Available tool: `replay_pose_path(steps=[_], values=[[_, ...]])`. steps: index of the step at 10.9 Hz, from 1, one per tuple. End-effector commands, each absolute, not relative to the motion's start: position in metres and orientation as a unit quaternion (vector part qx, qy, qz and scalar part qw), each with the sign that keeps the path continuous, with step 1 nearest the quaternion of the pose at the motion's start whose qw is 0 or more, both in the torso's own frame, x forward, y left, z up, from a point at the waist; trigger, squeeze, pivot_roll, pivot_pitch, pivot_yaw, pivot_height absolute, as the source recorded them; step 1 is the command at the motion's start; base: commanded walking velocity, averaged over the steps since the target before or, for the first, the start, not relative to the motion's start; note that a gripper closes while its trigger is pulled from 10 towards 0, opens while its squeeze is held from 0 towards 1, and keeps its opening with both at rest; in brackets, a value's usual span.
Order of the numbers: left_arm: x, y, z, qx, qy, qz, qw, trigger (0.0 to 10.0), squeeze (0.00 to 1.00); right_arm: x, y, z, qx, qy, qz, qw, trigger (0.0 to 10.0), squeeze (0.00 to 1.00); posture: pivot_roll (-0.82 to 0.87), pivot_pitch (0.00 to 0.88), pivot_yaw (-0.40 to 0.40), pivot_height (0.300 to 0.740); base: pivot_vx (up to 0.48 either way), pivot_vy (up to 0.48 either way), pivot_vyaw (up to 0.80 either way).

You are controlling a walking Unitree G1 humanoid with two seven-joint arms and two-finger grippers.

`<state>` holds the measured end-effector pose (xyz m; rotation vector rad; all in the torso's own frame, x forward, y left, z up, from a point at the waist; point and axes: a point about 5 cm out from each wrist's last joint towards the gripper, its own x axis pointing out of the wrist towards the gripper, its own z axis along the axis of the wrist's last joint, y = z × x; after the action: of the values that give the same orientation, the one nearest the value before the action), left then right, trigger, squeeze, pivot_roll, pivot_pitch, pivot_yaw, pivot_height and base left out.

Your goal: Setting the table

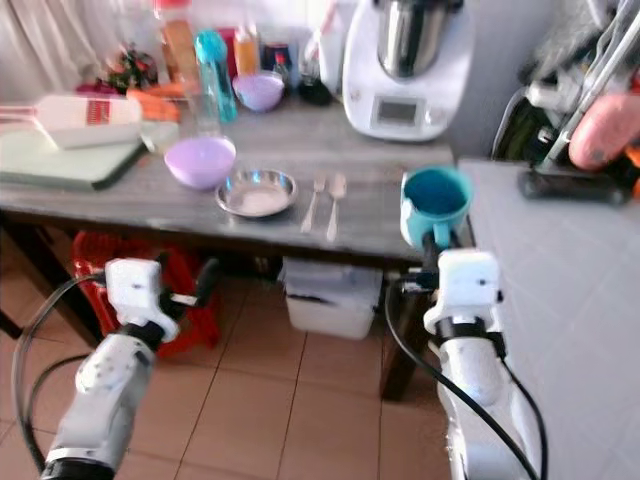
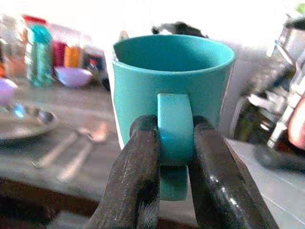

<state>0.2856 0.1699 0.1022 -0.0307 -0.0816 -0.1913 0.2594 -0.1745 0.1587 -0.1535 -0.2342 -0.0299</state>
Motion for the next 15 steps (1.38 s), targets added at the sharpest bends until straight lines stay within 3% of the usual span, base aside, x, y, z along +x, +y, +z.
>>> replay_pose_path(steps=[1, 4, 10, 15], values=[[0.280, 0.182, 0.101, -0.010, -0.033, -0.079, 0.996, 10.0, 0.00, 0.254, -0.169, 0.162, -0.067, -0.120, 0.003, 0.991, 10.0, 0.00, 0.00, 0.021, -0.010, 0.740, 0.322, 0.000, 0.00], [0.270, 0.183, 0.095, -0.008, -0.023, -0.072, 0.997, 10.0, 0.00, 0.249, -0.166, 0.158, -0.065, -0.112, 0.013, 0.992, 10.0, 0.00, 0.00, 0.013, -0.008, 0.740, 0.321, 0.000, 0.33], [0.282, 0.175, 0.102, -0.015, -0.031, -0.082, 0.996, 10.0, 0.00, 0.254, -0.163, 0.159, -0.058, -0.113, 0.017, 0.992, 10.0, 0.00, 0.00, 0.005, -0.010, 0.740, 0.301, 0.000, 0.55], [0.283, 0.170, 0.101, -0.018, -0.029, -0.090, 0.995, 10.0, 0.00, 0.259, -0.161, 0.158, -0.050, -0.110, 0.020, 0.992, 10.0, 0.00, 0.01, 0.001, -0.015, 0.740, 0.286, 0.000, 0.00]])
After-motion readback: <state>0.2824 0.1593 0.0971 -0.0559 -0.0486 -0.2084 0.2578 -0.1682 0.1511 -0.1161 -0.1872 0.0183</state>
